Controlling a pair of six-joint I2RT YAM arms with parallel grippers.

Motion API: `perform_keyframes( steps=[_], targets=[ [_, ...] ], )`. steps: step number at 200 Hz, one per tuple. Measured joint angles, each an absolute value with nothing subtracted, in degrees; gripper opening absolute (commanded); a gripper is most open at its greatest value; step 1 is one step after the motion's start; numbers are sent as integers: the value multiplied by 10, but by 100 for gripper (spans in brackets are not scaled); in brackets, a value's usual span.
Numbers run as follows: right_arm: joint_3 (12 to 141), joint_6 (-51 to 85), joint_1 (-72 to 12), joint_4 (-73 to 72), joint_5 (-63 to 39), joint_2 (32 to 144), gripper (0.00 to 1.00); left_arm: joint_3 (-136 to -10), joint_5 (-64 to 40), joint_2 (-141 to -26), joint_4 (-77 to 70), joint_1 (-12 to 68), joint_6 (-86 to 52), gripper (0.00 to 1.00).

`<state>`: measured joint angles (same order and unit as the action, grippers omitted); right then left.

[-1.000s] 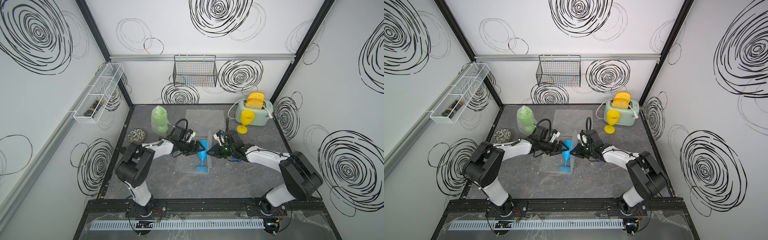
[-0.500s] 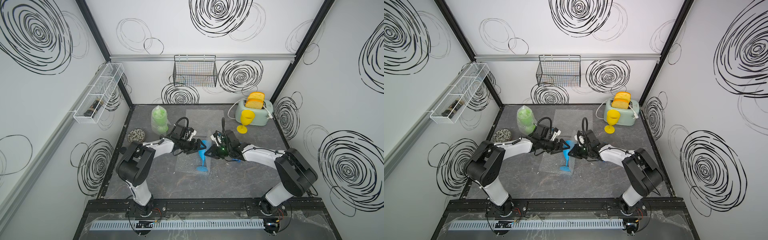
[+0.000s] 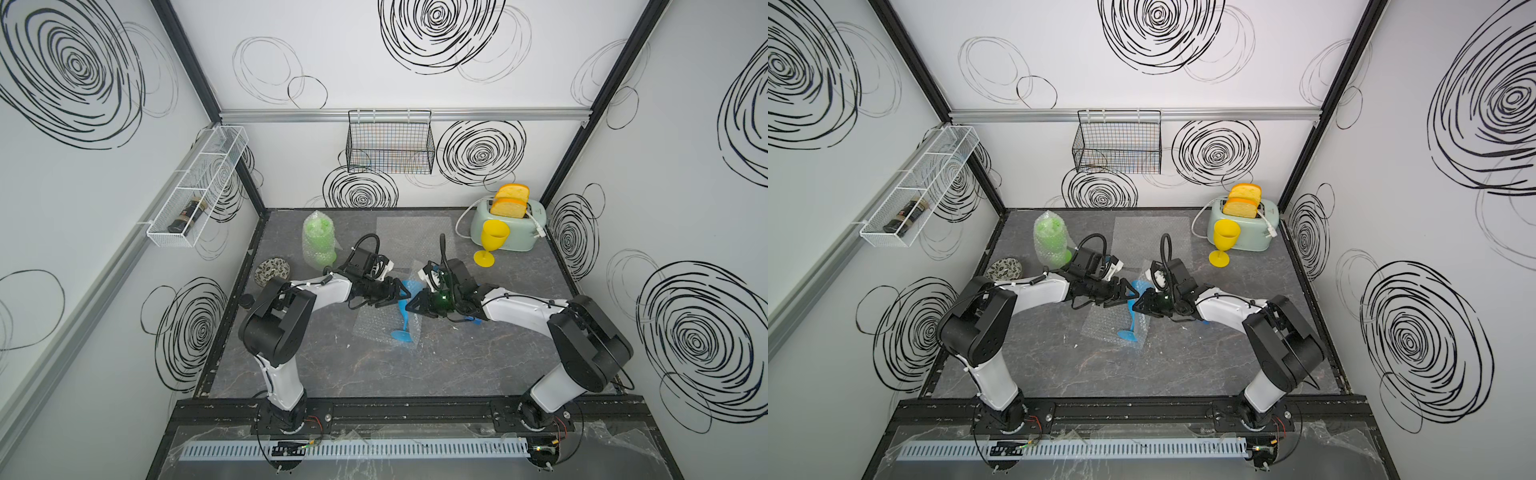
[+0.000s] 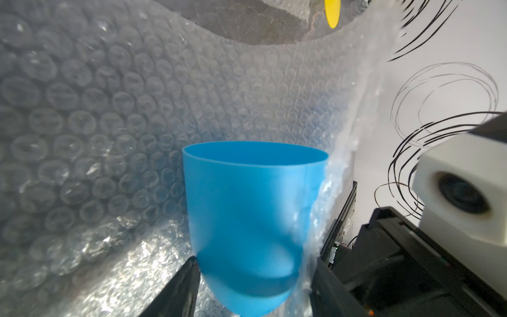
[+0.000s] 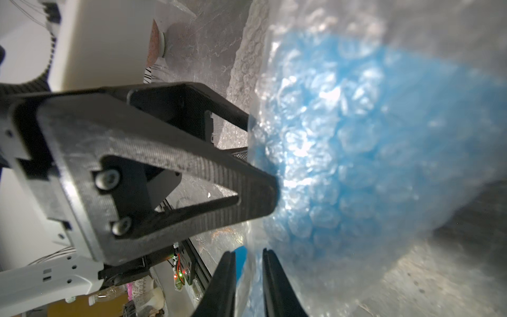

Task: Wrap wine glasses in bubble wrap
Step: Wrap the wine glass in bubble wrap.

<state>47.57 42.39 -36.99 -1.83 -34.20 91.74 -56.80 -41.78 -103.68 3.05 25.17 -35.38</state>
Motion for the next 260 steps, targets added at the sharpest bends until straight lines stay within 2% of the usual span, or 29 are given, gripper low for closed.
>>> perform_keyframes(
  steps=[22,57,90,167,189,237,260],
  targets=[
    [476,418,-361,2,-346,899,36,-568,-418,-1037,31,252,-352,63],
    [470,412,-309,8,-352,842,59,-568,-419,-1037,30,252,-350,63],
    [472,409,-275,14,-339,862,73,-568,-420,-1037,30,252,-349,63],
    [529,416,-274,11,-346,989,82,-568,-422,-1037,31,256,-344,64],
    [540,416,-274,6,-351,1003,82,-568,-422,-1037,31,256,-344,65],
    [540,418,-274,-14,-356,1015,79,-556,-422,-1008,47,265,-337,78],
    [537,418,-274,-20,-354,1015,78,-536,-418,-975,47,280,-332,76]
  ],
)
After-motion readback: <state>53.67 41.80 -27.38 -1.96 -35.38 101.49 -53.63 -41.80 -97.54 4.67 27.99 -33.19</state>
